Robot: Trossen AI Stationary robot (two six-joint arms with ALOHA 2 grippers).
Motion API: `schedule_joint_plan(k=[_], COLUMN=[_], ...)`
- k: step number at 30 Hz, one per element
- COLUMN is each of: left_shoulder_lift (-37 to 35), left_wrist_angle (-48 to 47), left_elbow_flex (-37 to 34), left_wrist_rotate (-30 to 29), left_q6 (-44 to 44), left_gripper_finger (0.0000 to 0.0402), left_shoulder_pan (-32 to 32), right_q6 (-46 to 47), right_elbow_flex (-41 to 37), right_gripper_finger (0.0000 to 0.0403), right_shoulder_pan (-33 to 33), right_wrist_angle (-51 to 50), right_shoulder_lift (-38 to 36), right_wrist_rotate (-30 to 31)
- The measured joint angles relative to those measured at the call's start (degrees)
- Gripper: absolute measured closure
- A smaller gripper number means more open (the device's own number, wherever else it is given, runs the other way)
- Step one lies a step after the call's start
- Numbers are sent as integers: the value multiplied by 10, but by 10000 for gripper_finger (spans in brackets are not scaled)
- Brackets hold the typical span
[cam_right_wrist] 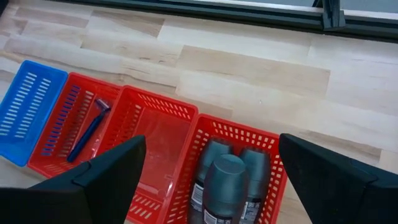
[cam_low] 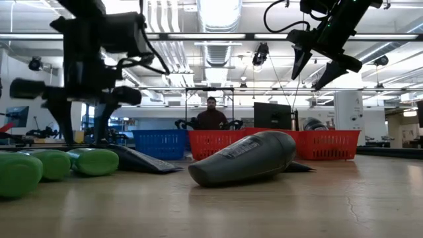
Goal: Pick & Place Travel size toiletries
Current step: Put the blue razor into the left red bin
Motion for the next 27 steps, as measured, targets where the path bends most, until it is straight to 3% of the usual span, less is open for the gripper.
schedule_joint_plan(k=[6,14,21,27], left_shoulder_lift=[8,42,70,67], left_wrist_angle=[68,81,96,100], left_elbow_flex=[-31,-40,-41,-39], left_wrist_rotate=[0,34,36,35], left_q6=[11,13,2,-67], left_gripper_finger=[204,217,296,381], left_shoulder_pan=[-7,-37,-43,-43], right_q6=[2,2,17,17], right_elbow_flex=[0,0,0,0], right_gripper_finger=[48,68,84,95], right_shoulder_pan=[0,0,0,0], right_wrist_angle=[0,-1,-1,-1], right_shoulder_lift=[0,0,0,0], right_wrist_rotate=[-2,-2,-2,-2])
